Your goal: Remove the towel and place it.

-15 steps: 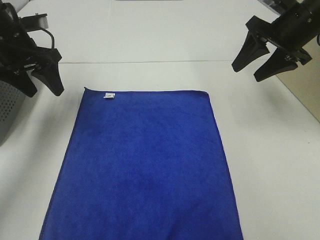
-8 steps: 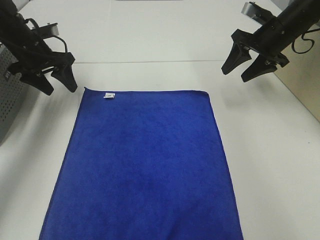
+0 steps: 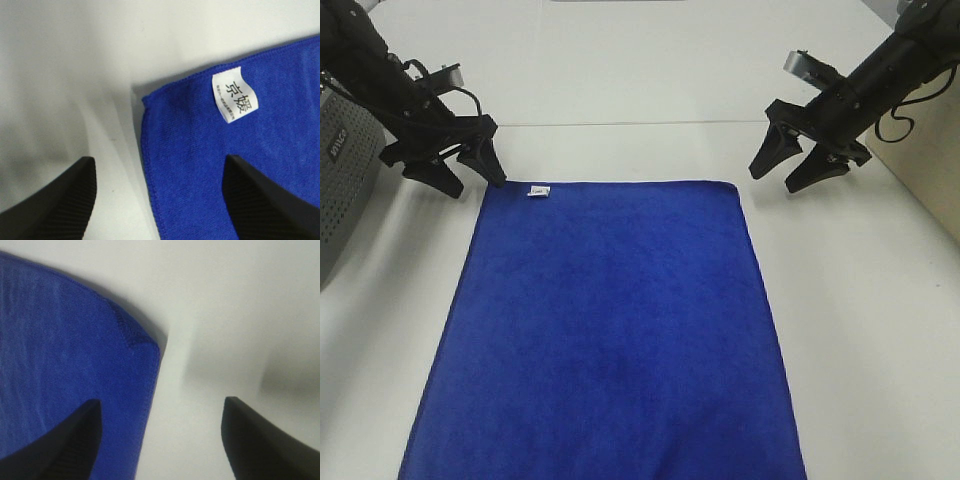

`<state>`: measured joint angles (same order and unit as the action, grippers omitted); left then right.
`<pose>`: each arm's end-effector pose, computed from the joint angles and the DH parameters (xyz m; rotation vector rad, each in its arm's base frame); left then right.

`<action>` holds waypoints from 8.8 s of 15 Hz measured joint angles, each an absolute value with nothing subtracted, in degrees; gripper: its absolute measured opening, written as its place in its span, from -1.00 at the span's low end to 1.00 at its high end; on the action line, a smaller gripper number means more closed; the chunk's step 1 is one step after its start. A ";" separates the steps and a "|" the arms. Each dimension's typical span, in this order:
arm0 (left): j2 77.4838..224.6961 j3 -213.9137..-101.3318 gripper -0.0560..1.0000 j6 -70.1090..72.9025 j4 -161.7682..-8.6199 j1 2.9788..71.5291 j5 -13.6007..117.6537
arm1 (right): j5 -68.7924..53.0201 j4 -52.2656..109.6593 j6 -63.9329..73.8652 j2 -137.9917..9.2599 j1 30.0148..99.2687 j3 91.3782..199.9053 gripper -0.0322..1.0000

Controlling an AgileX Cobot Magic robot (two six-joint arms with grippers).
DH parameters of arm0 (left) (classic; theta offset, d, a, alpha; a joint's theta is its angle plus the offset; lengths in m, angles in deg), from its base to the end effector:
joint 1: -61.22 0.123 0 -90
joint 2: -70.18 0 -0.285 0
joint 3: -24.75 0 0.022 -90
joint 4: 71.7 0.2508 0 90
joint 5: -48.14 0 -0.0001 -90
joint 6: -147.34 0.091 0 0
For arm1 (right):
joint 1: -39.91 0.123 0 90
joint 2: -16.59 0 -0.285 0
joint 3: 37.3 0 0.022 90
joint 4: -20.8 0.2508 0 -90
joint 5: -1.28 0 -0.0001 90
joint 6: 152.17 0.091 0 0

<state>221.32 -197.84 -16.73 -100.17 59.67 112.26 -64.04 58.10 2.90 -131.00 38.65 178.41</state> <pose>0.5078 -0.0528 0.1208 0.1638 2.8849 -0.6485 0.4932 0.0393 0.1275 -0.2099 2.8351 0.8356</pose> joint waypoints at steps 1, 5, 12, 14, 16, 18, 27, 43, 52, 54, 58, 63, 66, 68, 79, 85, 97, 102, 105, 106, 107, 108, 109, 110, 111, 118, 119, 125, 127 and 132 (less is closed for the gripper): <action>221.54 -197.90 0.38 -16.68 -100.29 59.67 112.26 | -64.04 58.45 2.79 -131.52 38.65 178.41 0.37; 221.60 -197.90 0.38 -15.59 -100.29 59.67 112.26 | -62.95 60.22 1.87 -133.87 38.65 178.87 0.37; 222.29 -198.01 0.38 -15.42 -99.83 59.67 110.82 | -60.77 61.37 1.82 -134.96 38.71 179.21 0.36; 223.21 -198.24 0.38 -15.42 -100.06 59.67 111.23 | -60.60 60.62 1.82 -134.96 39.11 179.33 0.36; 223.26 -198.30 0.37 -15.19 -99.66 59.67 111.23 | -59.45 59.71 1.82 -134.96 40.31 179.38 0.36; 223.32 -198.41 0.37 -14.90 -99.66 59.67 111.28 | -59.28 58.73 2.22 -134.96 40.83 179.50 0.36; 223.84 -198.59 0.37 -14.73 -100.74 55.37 109.22 | -51.66 50.71 7.78 -134.50 47.88 180.01 0.36; 224.87 -198.59 -0.85 -15.42 -98.62 51.94 103.89 | -47.65 44.75 7.32 -135.18 52.46 181.05 -0.90; 225.10 -203.23 -0.85 -15.36 -94.96 51.71 89.85 | -35.27 41.14 2.79 -136.10 52.52 190.10 -0.90; 225.10 -204.26 -0.85 -14.38 -94.90 51.71 85.39 | -32.01 41.14 1.82 -136.10 52.52 190.16 -0.90; 225.21 -205.23 -0.85 -12.78 -94.79 51.71 77.82 | -24.62 41.66 -0.02 -136.10 52.52 190.16 -0.90; 225.27 -205.23 -0.86 -10.83 -94.79 51.71 72.72 | -19.98 42.23 -1.22 -136.90 52.52 190.16 -0.90; 226.36 -205.23 -0.86 -10.43 -94.50 51.71 70.72 | -17.91 42.52 -1.45 -137.99 52.52 190.16 -0.90; 227.33 -205.23 -0.86 -10.32 -93.98 51.71 69.69 | -17.40 42.69 -1.56 -139.08 52.52 190.16 -0.90; 230.43 -205.23 -0.86 -10.26 -93.98 51.59 63.90 | -12.01 44.18 -1.56 -141.31 52.69 190.16 -0.90; 230.54 -205.23 -0.86 -10.26 -93.01 51.53 61.95 | -11.84 44.18 -1.56 -143.15 52.69 190.16 -0.90; 232.03 -205.29 -0.79 -10.09 -92.04 51.53 60.40 | -11.95 44.64 -1.56 -143.15 52.75 190.16 -0.90; 232.14 -205.29 -0.04 -10.09 -91.75 51.65 57.88 | -11.90 45.61 -1.56 -143.15 52.69 190.16 -0.14; 232.14 -205.29 0.57 -10.09 -91.75 51.65 57.25 | -12.01 45.73 -1.56 -143.15 52.63 190.16 0.37; 232.14 -205.29 0.65 -10.09 -91.75 51.65 57.25 | -12.30 45.78 -1.56 -143.15 52.63 190.16 0.41; 232.14 -205.29 0.68 -10.09 -91.75 51.65 57.25 | -12.70 45.84 -1.56 -143.15 52.63 190.16 0.42; 232.14 -205.29 0.70 -10.09 -91.69 51.65 57.31 | -13.62 45.55 -1.56 -143.09 52.57 190.16 0.43; 231.86 -205.29 0.70 -10.09 -91.52 51.65 57.88 | -14.30 44.52 -1.56 -142.69 52.57 190.16 0.44; 231.23 -205.29 0.70 -10.09 -91.18 51.65 59.03 | -15.16 43.72 -1.56 -141.83 52.35 190.16 0.44; 230.14 -205.29 0.70 -10.09 -90.60 51.65 61.03 | -16.02 43.49 -1.56 -140.40 52.06 190.16 0.44; 215.01 -205.92 0.70 -14.67 -84.70 51.65 102.52 | -46.28 42.00 3.82 -123.95 51.77 190.16 0.44; 212.26 -205.92 0.70 -16.39 -83.16 51.65 108.36 | -51.55 40.80 6.40 -121.32 51.77 190.16 0.44; 198.63 -206.21 0.70 -25.16 -72.27 52.22 117.41 | -67.93 26.76 25.94 -106.02 51.37 190.16 0.44; 197.60 -206.21 0.70 -27.91 -68.95 56.40 117.47 | -68.16 26.25 27.37 -103.44 49.08 190.16 0.44; 196.91 -205.69 0.70 -28.14 -75.08 66.20 117.59 | -68.51 26.25 27.83 -101.78 42.49 190.16 0.44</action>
